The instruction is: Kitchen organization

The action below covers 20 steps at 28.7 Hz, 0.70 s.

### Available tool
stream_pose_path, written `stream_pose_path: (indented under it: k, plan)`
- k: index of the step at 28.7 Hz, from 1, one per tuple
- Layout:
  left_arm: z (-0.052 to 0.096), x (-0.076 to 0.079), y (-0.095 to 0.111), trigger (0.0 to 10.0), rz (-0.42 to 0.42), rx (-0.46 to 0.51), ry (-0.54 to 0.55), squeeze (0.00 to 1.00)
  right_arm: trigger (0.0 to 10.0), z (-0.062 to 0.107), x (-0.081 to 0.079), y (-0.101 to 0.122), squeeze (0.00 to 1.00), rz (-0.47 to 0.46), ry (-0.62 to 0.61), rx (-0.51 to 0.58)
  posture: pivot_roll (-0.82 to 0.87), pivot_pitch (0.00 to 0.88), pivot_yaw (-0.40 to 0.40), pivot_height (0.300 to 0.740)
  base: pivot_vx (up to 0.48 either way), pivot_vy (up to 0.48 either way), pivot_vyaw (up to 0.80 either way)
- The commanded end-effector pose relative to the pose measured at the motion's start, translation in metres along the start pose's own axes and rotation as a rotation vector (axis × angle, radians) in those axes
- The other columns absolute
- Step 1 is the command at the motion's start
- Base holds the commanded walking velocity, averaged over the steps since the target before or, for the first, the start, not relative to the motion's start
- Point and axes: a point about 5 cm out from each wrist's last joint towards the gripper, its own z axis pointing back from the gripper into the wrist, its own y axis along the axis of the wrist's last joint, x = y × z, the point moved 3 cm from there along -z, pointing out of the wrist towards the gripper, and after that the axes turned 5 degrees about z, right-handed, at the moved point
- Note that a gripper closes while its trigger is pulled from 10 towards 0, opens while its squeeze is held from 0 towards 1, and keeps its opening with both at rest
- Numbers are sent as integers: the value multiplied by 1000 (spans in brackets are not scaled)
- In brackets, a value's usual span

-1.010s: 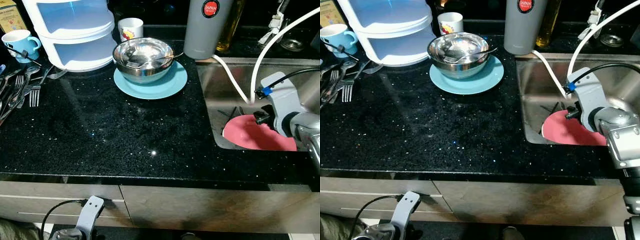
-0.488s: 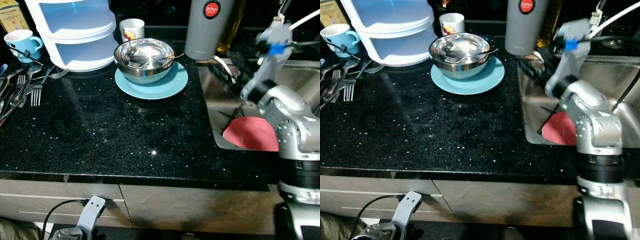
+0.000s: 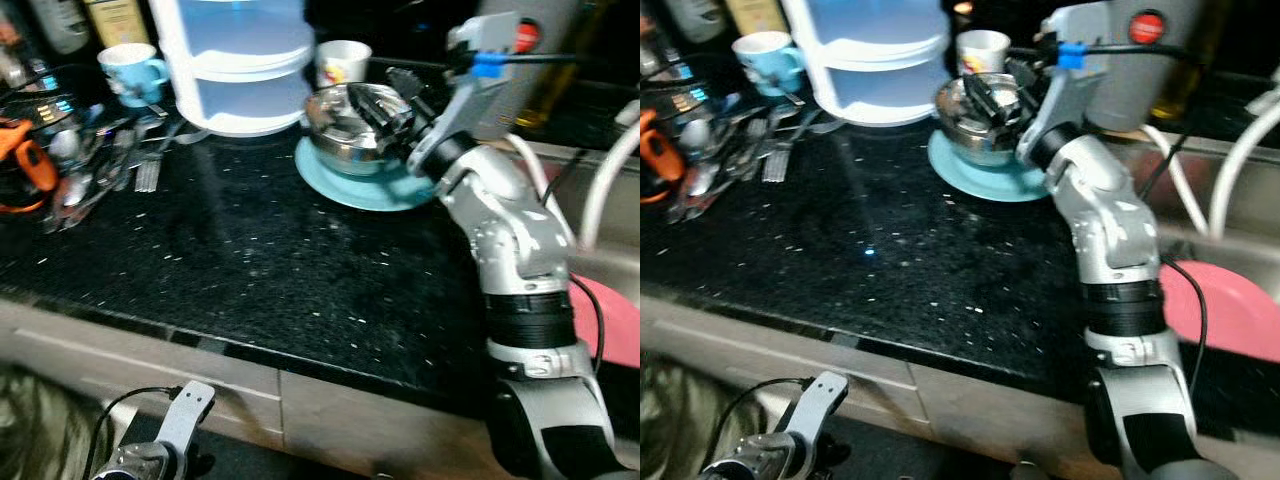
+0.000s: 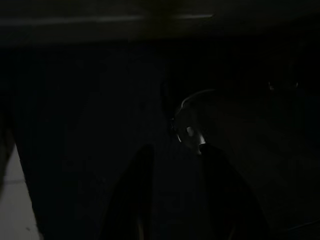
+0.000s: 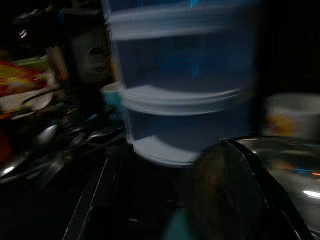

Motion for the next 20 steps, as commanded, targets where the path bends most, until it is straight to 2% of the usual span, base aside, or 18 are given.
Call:
stream_pose_path:
  k: [1, 5, 7, 8, 11, 15, 20]
  plan:
    - [1, -1, -9, 10000, 6, -26, 3, 0, 10000, -1, 1, -1, 0, -7, -24, 2, 31, 124, -9, 740, 0, 0, 763]
    - [1, -1, -9, 10000, 6, -26, 4, 0, 10000, -1, 10, -4, 0, -45, -105, 8, 28, 123, -3, 740, 0, 0, 619]
    - [1, -1, -9, 10000, 1, -26, 4, 0, 10000, 2, 25, -5, 0, -61, -188, 15, 24, 115, -4, 740, 0, 0, 0]
    - [1, -1, -9, 10000, 1, -26, 4, 0, 10000, 2, 25, -5, 0, -61, -188, 15, 24, 115, -4, 740, 0, 0, 0]
    - [0, -1, -9, 10000, -6, -20, 11, 0, 10000, 5, 46, -4, 0, -75, -301, 36, 31, 109, -9, 740, 0, 0, 0]
    - [0, -1, -8, 10000, -3, -7, 23, 0, 10000, 6, 65, -9, 0, -43, -405, 18, 35, 108, -14, 740, 0, 0, 0]
    - [0, -3, -8, 10000, -3, -6, 45, 0, 10000, 6, 66, -29, 0, -33, -431, -62, 39, 110, -17, 740, 0, -374, 103]
